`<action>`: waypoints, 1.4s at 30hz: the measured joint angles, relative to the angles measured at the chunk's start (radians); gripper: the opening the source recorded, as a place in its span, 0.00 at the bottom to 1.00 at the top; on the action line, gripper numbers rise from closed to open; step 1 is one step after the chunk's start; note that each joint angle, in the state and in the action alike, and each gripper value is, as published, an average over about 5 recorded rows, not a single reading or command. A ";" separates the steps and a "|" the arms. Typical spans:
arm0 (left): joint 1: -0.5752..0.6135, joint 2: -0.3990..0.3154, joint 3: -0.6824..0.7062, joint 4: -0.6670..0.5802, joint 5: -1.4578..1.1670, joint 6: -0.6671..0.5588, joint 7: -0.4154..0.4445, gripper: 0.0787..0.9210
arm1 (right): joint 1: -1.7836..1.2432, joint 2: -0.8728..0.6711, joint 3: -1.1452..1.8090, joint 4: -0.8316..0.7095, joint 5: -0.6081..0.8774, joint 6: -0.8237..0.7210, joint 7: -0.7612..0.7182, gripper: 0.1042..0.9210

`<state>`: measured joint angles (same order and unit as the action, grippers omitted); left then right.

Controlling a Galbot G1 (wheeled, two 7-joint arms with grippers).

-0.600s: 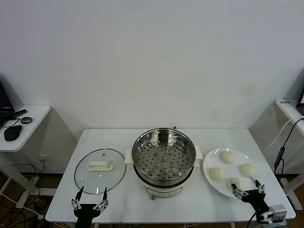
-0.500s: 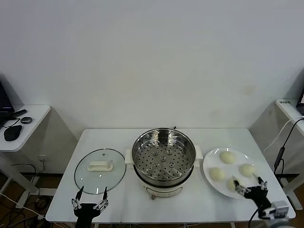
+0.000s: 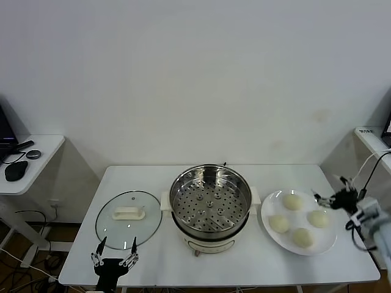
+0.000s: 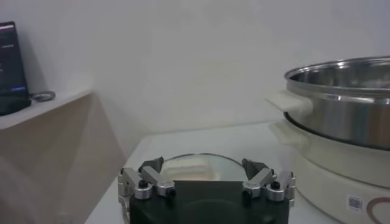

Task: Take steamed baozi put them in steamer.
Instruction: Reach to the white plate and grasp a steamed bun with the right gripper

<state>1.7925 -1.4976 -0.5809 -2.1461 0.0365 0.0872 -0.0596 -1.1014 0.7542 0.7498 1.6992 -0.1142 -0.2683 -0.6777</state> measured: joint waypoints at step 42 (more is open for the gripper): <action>-0.005 -0.014 -0.021 0.046 -0.014 -0.004 -0.010 0.88 | 0.859 0.054 -0.992 -0.749 -0.410 0.294 -0.453 0.88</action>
<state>1.7879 -1.5116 -0.6022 -2.1003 0.0220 0.0836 -0.0691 -0.2424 0.8082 -0.2420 0.9506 -0.5239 0.0253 -1.1307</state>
